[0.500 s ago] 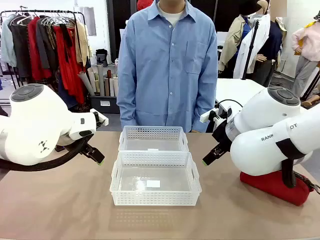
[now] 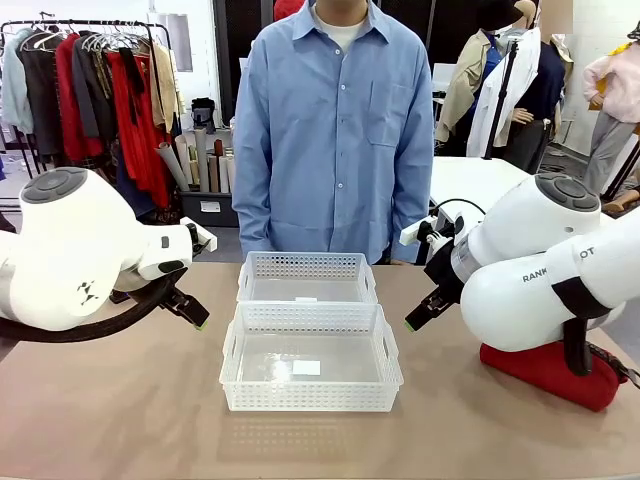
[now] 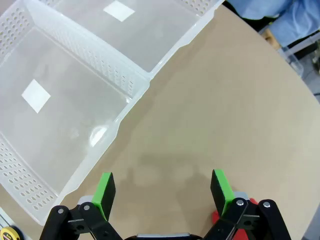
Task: Distribute items into two baskets.
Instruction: Pick up the Pencil pouch that the person points to.
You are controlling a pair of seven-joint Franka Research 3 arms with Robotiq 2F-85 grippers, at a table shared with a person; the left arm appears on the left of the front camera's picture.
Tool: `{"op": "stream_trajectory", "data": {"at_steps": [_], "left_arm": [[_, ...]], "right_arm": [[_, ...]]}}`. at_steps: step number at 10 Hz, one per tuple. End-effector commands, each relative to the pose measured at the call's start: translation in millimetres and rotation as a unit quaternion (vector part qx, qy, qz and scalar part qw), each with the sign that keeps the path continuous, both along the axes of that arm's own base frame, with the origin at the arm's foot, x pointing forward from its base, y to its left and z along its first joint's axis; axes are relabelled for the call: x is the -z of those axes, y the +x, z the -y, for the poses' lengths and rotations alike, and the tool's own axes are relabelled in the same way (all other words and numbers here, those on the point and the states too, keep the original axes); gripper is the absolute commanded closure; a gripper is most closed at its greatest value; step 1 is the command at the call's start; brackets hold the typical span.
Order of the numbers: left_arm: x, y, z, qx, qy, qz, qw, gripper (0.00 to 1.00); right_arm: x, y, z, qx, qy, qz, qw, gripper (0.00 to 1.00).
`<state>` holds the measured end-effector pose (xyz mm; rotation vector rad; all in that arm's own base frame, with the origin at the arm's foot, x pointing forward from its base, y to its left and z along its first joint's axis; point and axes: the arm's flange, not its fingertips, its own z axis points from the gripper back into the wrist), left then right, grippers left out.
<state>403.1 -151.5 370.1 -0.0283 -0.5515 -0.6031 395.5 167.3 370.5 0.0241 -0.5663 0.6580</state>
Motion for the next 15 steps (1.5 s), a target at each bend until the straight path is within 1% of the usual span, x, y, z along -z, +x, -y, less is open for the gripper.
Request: {"op": "stream_trajectory", "data": {"at_steps": [1,13,14,15], "left_arm": [[0,0,0,0.000,0.000,0.000,1.000,0.00],[0,0,0,0.000,0.000,0.000,1.000,0.00],[0,0,0,0.000,0.000,0.000,1.000,0.00],[-7,1,-4,-0.008,-0.008,-0.004,1.000,0.00]], "right_arm": [[0,0,0,0.000,0.000,0.000,1.000,0.00],[0,0,0,0.000,0.000,0.000,1.000,0.00],[-1,0,4,0.011,0.004,-0.003,1.000,0.00],[-8,-1,10,0.015,0.013,-0.002,1.000,0.00]]}}
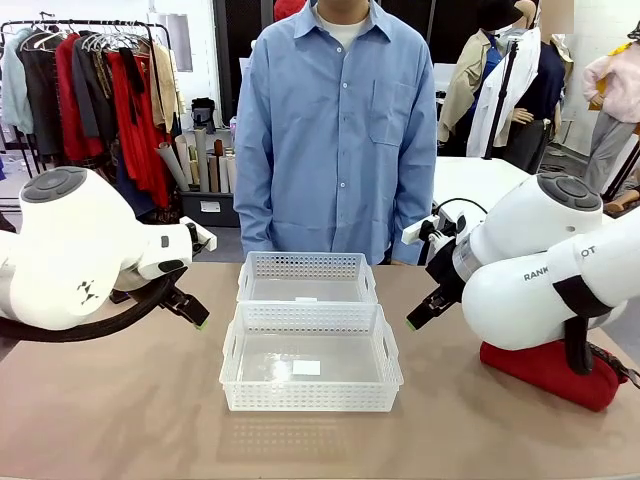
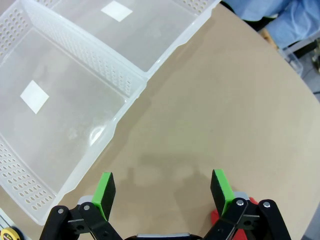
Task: Distribute items into two baskets.
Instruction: Pick up the Pencil pouch that the person points to.
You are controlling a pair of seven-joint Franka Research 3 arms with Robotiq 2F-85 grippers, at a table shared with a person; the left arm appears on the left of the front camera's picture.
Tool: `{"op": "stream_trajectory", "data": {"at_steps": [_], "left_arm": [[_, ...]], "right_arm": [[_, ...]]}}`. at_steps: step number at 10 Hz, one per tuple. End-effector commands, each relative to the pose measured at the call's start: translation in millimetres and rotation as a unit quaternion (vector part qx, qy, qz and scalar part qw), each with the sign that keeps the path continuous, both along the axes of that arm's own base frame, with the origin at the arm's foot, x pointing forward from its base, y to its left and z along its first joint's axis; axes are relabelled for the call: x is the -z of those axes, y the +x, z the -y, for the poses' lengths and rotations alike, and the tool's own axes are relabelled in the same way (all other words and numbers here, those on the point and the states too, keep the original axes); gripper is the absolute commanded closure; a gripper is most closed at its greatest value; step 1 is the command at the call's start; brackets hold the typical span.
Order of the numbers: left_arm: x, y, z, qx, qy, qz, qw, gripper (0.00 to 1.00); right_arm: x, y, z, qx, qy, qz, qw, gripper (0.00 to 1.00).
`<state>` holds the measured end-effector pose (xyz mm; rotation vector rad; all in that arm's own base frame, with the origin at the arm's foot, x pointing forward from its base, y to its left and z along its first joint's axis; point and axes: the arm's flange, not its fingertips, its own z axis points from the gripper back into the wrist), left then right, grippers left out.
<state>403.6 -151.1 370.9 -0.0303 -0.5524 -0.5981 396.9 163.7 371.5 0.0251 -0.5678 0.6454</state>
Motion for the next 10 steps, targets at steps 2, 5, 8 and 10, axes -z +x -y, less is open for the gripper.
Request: {"op": "stream_trajectory", "data": {"at_steps": [2,5,8,10], "left_arm": [[-28,2,-17,-0.010,-0.018,-0.006,1.000,0.00],[-79,5,-55,-0.003,-0.037,-0.020,0.999,0.00],[-130,12,-120,0.020,-0.067,-0.048,0.996,0.00],[-152,17,-156,0.015,-0.104,-0.045,0.993,0.00]], "right_arm": [[-25,-3,21,0.016,0.034,-0.003,0.999,0.00],[-70,-3,57,0.021,0.071,0.003,0.997,0.00],[-113,-3,116,0.037,0.117,0.003,0.992,0.00],[-135,-2,165,0.028,0.176,-0.013,0.984,0.00]]}}
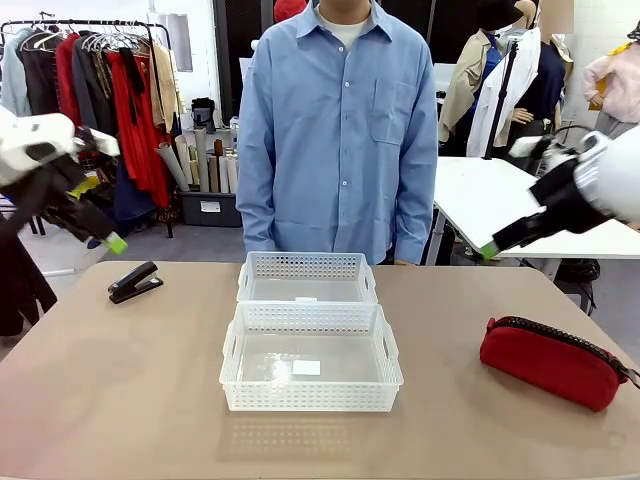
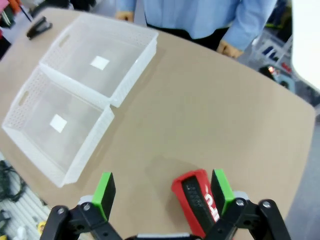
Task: Distribute items into two baskets.
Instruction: Pick up the Pencil pouch that the person points to.
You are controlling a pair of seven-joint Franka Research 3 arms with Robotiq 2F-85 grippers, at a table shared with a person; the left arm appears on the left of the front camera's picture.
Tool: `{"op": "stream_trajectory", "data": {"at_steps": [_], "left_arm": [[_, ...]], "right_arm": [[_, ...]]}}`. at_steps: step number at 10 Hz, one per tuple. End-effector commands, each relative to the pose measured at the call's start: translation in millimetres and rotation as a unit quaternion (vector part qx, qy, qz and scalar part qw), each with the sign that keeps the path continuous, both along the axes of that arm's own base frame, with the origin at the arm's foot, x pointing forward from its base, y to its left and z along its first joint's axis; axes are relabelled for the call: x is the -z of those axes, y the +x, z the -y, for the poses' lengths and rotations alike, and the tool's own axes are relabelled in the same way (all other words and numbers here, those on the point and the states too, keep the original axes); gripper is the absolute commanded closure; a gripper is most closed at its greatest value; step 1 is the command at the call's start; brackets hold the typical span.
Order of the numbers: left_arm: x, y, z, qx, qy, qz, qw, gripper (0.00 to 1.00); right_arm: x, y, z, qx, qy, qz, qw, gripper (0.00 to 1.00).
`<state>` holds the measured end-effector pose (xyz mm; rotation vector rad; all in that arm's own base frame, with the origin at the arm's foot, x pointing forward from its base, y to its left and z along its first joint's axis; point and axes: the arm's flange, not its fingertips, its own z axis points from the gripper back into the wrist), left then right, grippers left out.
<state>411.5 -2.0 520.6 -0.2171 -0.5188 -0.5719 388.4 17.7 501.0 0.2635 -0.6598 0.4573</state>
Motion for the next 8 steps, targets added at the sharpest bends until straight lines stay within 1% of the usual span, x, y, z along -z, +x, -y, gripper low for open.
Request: {"op": "stream_trajectory", "data": {"at_steps": [1,2,3,4,5,6,7,8], "left_arm": [[-9,14,-21,-0.018,-0.037,-0.008,0.999,0.00],[-13,17,-37,-0.033,-0.058,-0.009,0.998,0.00],[-15,16,-51,-0.033,-0.076,-0.008,0.997,0.00],[-15,15,-69,-0.019,-0.092,-0.001,0.996,0.00],[-12,10,-83,-0.009,-0.107,0.006,0.994,0.00],[-11,4,-96,0.005,-0.131,0.018,0.991,0.00],[-12,-3,-107,0.005,-0.157,0.032,0.987,0.00],[-16,-10,-118,0.011,-0.190,0.054,0.980,0.00]], "right_arm": [[-12,6,41,-0.026,0.061,-0.018,0.998,0.00],[-19,1,62,-0.028,0.094,-0.020,0.995,0.00],[-23,-6,83,-0.025,0.121,-0.015,0.992,0.00],[-24,-16,102,-0.026,0.147,-0.006,0.989,0.00],[-26,-25,114,-0.021,0.151,0.000,0.988,0.00],[-27,-33,122,-0.027,0.153,0.006,0.988,0.00],[-27,-39,129,-0.028,0.156,0.006,0.987,0.00],[-26,-44,137,-0.021,0.158,0.007,0.987,0.00]]}}
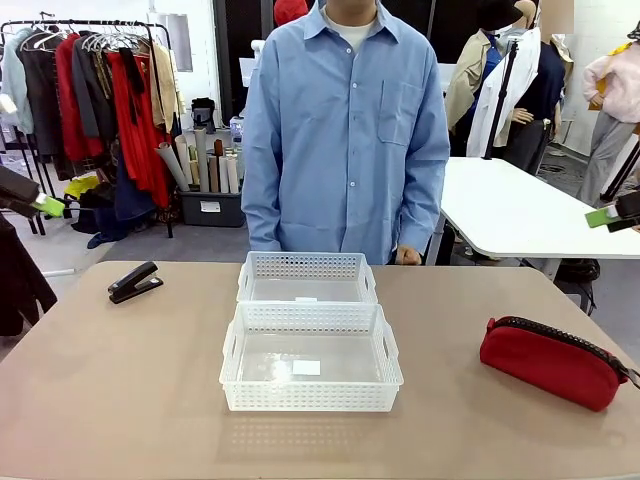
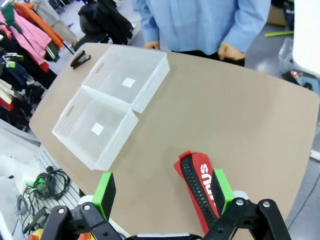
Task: Distribute items into two baskets.
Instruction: Pick up the Pencil pouch that the person points to.
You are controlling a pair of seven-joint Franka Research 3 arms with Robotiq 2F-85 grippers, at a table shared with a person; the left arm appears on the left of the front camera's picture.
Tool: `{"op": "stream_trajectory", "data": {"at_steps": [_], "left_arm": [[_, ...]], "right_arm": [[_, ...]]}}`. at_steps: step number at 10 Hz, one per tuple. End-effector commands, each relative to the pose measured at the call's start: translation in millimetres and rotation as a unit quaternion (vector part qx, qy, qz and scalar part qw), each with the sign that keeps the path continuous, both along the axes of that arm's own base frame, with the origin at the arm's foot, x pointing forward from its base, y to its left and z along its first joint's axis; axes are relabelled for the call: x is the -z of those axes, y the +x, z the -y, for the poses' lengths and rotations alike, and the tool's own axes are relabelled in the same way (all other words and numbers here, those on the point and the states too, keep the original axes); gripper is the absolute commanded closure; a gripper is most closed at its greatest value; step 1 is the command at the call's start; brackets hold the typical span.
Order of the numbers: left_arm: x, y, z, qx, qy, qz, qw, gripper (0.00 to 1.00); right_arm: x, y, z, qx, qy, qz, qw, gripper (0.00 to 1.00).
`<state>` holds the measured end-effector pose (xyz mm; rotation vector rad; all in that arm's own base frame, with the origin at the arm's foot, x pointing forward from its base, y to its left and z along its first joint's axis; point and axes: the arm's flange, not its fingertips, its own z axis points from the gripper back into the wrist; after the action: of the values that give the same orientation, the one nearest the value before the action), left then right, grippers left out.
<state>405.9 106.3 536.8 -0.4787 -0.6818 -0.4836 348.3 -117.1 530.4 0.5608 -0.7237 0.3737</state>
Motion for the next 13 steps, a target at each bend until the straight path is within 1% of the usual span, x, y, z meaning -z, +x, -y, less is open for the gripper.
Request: {"op": "stream_trajectory", "data": {"at_steps": [1,3,5,9,10,11,12,13], "left_arm": [[-3,-8,-16,0.019,-0.055,0.029,0.998,0.00],[-7,-12,-18,0.035,-0.075,0.038,0.996,0.00],[-11,-14,-18,0.050,-0.085,0.036,0.994,0.00],[-13,-14,-17,0.070,-0.097,0.035,0.992,0.00],[-12,-15,-16,0.070,-0.101,0.037,0.992,0.00],[-10,-15,-21,0.090,-0.113,0.042,0.989,0.00],[-13,-18,-12,0.062,-0.092,0.023,0.994,0.00],[-13,-18,-12,0.062,-0.092,0.023,0.994,0.00]], "right_arm": [[3,-8,9,-0.009,0.012,0.013,1.000,0.00],[2,-14,19,-0.019,0.019,0.016,1.000,0.00],[3,-18,23,-0.015,0.026,0.014,0.999,0.00],[3,-22,27,-0.015,0.035,0.021,0.999,0.00],[2,-23,29,-0.021,0.042,0.026,0.999,0.00],[2,-24,29,-0.010,0.038,0.037,0.999,0.00],[3,-24,27,-0.007,0.035,0.011,0.999,0.00],[3,-24,27,-0.007,0.035,0.011,0.999,0.00]]}}
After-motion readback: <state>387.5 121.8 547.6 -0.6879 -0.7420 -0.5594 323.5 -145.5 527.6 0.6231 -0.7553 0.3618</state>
